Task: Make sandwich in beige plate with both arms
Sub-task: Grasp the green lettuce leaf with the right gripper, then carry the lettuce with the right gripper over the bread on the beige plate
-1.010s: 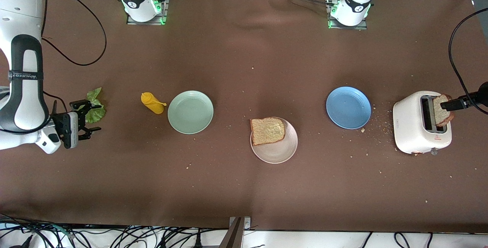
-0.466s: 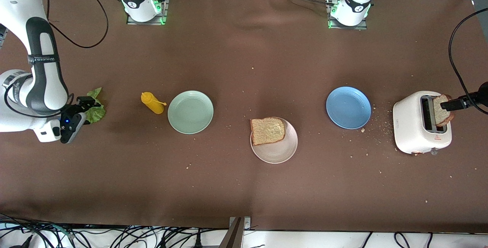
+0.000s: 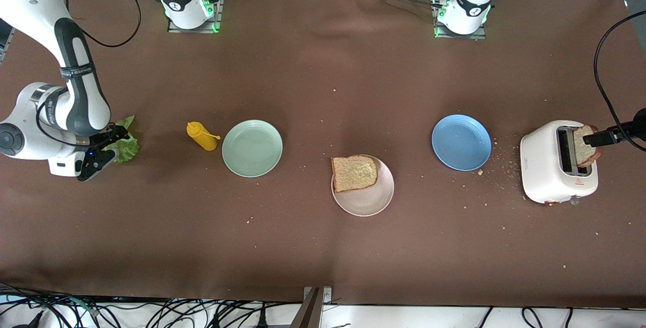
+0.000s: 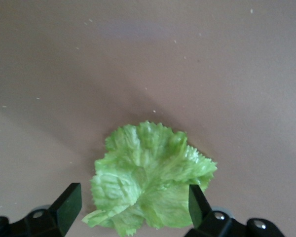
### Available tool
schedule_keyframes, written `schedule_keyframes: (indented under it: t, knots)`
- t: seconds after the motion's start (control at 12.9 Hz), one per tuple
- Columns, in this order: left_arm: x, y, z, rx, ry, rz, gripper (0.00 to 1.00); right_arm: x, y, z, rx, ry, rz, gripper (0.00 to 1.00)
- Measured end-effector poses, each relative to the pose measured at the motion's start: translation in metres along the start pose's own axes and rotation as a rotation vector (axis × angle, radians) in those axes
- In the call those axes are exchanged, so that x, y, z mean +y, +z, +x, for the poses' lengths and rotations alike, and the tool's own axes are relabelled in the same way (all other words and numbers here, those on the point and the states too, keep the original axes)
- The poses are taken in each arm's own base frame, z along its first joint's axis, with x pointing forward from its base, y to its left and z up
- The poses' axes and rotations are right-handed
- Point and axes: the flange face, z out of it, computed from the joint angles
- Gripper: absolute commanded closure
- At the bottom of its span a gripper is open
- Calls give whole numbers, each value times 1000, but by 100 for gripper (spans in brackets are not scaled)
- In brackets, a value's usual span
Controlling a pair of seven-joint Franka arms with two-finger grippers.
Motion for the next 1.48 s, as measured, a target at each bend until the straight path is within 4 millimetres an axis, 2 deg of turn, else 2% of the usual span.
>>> schedule_keyframes:
  t: [0.16, 0.23, 0.47, 0.54, 0.93, 1.17, 1.32, 1.48]
  knots:
    - [0, 0, 0, 0, 0, 0, 0, -7, 15, -2, 8, 23, -40, 5]
    - [0, 0, 0, 0, 0, 0, 0, -11, 24, -4, 14, 24, -52, 20]
    - [0, 0, 0, 0, 0, 0, 0, -18, 38, -8, 11, 20, -58, 89]
    - [0, 0, 0, 0, 0, 0, 0, -18, 38, -7, 11, 19, -59, 100]
    - [0, 0, 0, 0, 0, 0, 0, -19, 35, -5, -1, -5, -78, 100]
    - [0, 0, 0, 0, 0, 0, 0, -25, 28, 5, -24, -30, -74, 100]
    - [0, 0, 0, 0, 0, 0, 0, -25, -2, 21, -57, -42, -52, 100]
    - [0, 0, 0, 0, 0, 0, 0, -27, -48, 41, -74, -56, -50, 100]
